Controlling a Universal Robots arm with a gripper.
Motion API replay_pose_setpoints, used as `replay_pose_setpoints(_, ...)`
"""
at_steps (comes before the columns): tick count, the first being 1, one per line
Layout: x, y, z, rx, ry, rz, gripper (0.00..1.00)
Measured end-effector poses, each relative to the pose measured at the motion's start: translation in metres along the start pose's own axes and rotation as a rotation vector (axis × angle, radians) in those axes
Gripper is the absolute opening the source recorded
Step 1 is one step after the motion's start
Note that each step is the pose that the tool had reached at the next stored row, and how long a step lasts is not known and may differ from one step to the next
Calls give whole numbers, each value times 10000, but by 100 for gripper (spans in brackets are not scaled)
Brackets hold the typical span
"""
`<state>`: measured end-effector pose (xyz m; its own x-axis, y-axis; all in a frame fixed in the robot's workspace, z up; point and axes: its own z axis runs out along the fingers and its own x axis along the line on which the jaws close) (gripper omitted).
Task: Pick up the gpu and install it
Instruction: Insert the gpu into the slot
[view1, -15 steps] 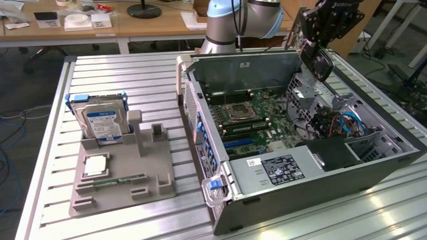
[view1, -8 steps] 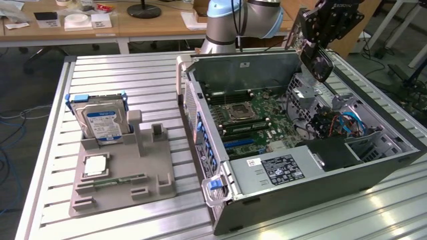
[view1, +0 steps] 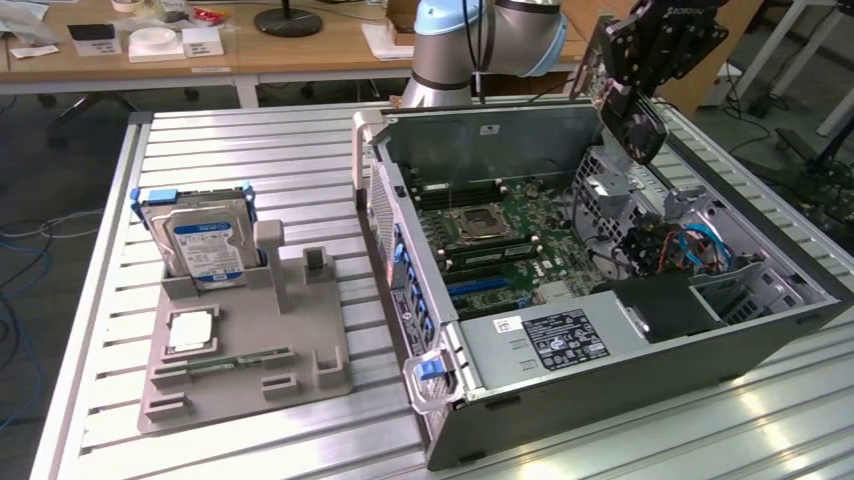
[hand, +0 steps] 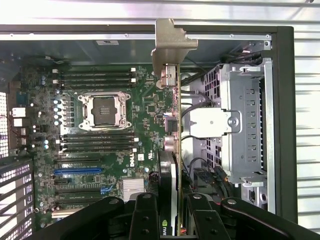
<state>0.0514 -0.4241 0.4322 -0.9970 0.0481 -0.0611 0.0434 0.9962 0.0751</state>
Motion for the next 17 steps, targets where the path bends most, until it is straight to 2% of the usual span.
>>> replay_pose_setpoints(7, 1, 0, 1, -14, 15, -208, 27)
replay_pose_setpoints(17, 0, 0, 6, -101, 125, -1657, 27)
